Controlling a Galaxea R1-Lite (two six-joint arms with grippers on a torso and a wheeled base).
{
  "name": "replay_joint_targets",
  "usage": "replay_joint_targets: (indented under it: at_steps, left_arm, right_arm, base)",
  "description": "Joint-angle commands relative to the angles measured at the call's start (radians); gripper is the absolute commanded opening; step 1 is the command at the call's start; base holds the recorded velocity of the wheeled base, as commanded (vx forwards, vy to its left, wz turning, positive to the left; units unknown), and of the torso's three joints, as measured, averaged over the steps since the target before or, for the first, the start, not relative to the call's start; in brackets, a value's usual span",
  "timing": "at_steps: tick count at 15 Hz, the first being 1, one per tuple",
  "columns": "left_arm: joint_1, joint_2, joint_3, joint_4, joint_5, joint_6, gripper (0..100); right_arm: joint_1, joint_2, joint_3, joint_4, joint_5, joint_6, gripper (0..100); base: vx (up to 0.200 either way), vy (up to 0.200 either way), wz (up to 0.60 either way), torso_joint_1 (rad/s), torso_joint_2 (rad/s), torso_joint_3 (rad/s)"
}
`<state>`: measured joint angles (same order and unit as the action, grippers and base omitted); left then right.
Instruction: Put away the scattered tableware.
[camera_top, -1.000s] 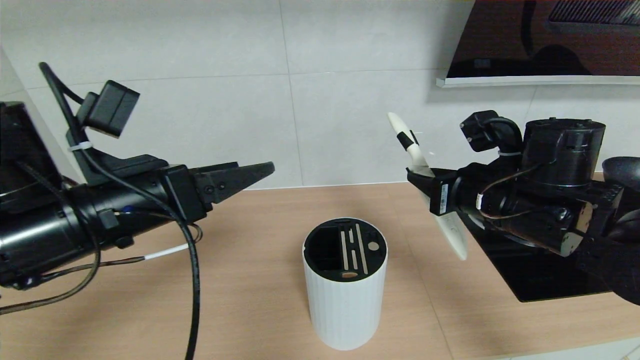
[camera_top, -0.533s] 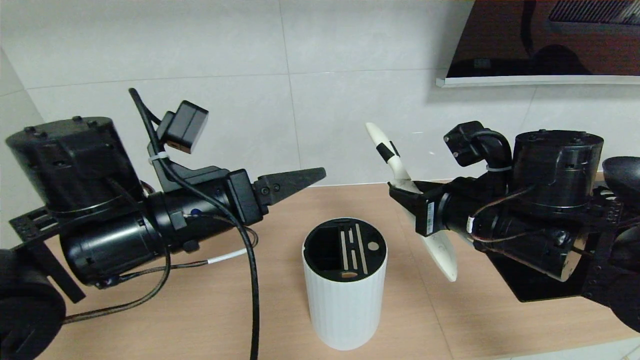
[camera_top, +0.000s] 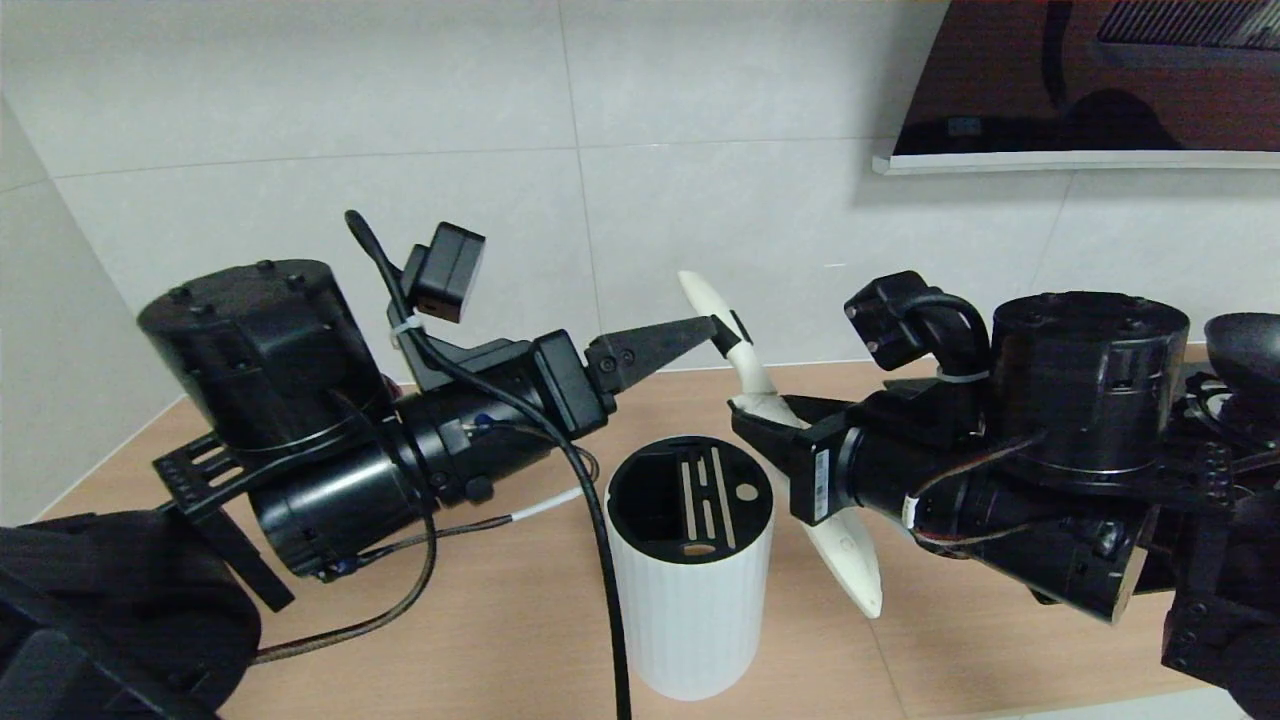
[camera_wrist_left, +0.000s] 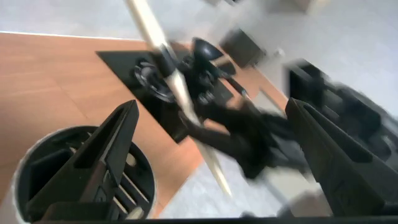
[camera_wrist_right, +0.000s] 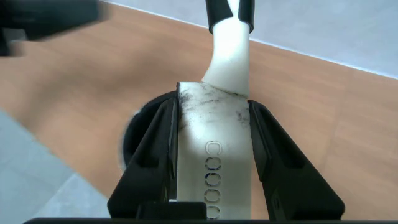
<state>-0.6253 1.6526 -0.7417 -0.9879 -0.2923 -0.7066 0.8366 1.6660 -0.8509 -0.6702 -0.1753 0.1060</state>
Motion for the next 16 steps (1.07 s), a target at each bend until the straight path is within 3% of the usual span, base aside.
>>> replay_joint_targets:
  at_steps: [1,9,12,14,16]
  left_arm:
    - [-0.027,0.041,-0.004,-0.005,0.013,-0.001,100]
    - [-0.037,0.07,-0.011,-0.005,0.024,-0.002,100]
    - [-0.037,0.098,-0.028,-0.023,0.055,-0.005,100]
    - [-0.037,0.115,-0.033,-0.061,0.058,-0.039,100]
    - [-0.037,0.119,-0.033,-0.064,0.058,-0.044,100]
  right_arm:
    - [0.022,0.014,0.003,0.0,-0.004,0.001,0]
    - [0.053,0.015,0.01,-0.009,-0.004,0.006,0]
    - [0.056,0.015,0.013,-0.009,-0.004,0.006,0]
    - [0.068,0.015,0.013,-0.009,-0.004,0.006,0]
    - [0.07,0.017,0.013,-0.009,-0.004,0.006,0]
  base:
    - [0.0,0.0,0.0,0.0,0.0,0.0]
    - [0.0,0.0,0.0,0.0,0.0,0.0]
    - [0.0,0.0,0.0,0.0,0.0,0.0]
    - [0.0,0.0,0.0,0.0,0.0,0.0]
    - [0.0,0.0,0.0,0.0,0.0,0.0]
